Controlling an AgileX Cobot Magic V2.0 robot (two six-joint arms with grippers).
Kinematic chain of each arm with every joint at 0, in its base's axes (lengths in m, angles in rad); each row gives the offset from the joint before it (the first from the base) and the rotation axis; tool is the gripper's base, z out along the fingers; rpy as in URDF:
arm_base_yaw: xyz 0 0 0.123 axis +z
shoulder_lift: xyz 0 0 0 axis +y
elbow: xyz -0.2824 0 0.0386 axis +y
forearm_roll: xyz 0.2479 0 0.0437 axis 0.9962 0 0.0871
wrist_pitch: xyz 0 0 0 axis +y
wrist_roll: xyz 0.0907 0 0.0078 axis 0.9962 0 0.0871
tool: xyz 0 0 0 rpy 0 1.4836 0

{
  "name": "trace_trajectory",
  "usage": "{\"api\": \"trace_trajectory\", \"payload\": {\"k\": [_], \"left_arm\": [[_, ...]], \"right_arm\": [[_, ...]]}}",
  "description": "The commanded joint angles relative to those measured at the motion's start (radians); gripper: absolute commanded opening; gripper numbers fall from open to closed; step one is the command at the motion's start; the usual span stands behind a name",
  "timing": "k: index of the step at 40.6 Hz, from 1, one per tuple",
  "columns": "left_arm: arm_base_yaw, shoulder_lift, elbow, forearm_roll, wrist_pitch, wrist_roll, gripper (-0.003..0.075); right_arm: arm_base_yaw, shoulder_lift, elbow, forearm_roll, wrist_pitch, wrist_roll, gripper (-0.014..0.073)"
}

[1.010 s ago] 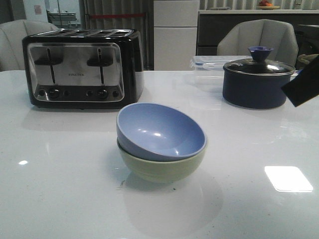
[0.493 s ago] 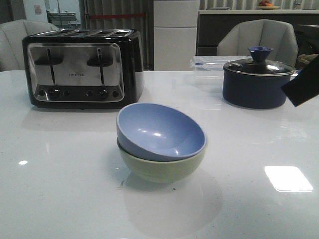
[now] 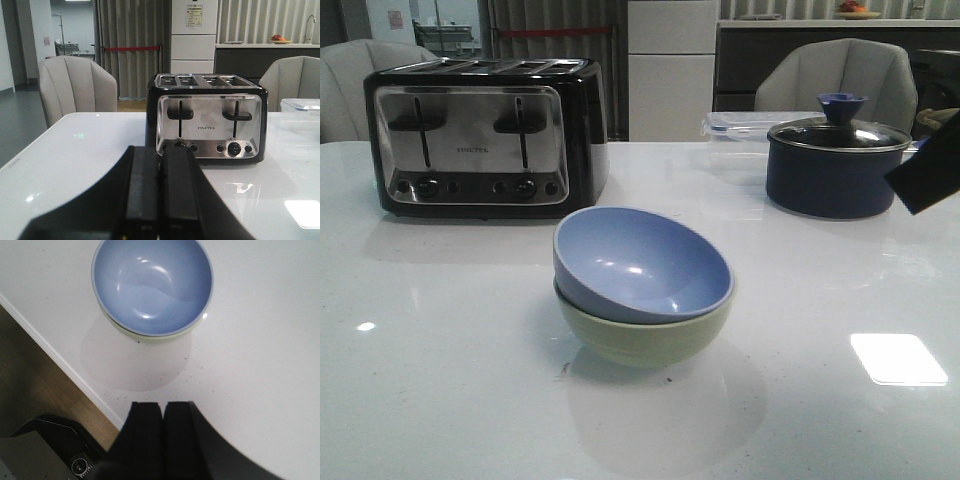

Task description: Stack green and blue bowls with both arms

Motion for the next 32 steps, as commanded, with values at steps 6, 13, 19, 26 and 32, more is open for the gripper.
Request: {"api": "trace_trajectory", "payload": {"k": [6,13,19,26,32], "left_arm": [[-0.008,-0.021,0.004,-0.009,-0.093,-0.008,0.0093],[-0.008,-0.021,0.004,-0.009,-0.093,-0.008,0.0093],[-0.008,-0.021,0.004,-0.009,-0.093,-0.008,0.0093],[-0.006,-0.021,0.004,-0.009,-0.093,-0.008,0.0093],[-0.008,-0.021,0.004,-0.009,-0.093,-0.008,0.0093]], "right_arm": [[0.002,-0.014,-0.027,0.006,-0.064,-0.010,0.0057],[0.002,-0.014,-0.027,0.006,-0.064,-0.010,0.0057],[0.002,-0.021,-0.025,0.006,-0.063,-0.010,0.0057],[-0.128,-0.172,0.008,-0.040,-0.097,-0.010,0.0057],[-0.325,-0.377,0.113,-0.046,-0.194,-0.010,0.0057]]}}
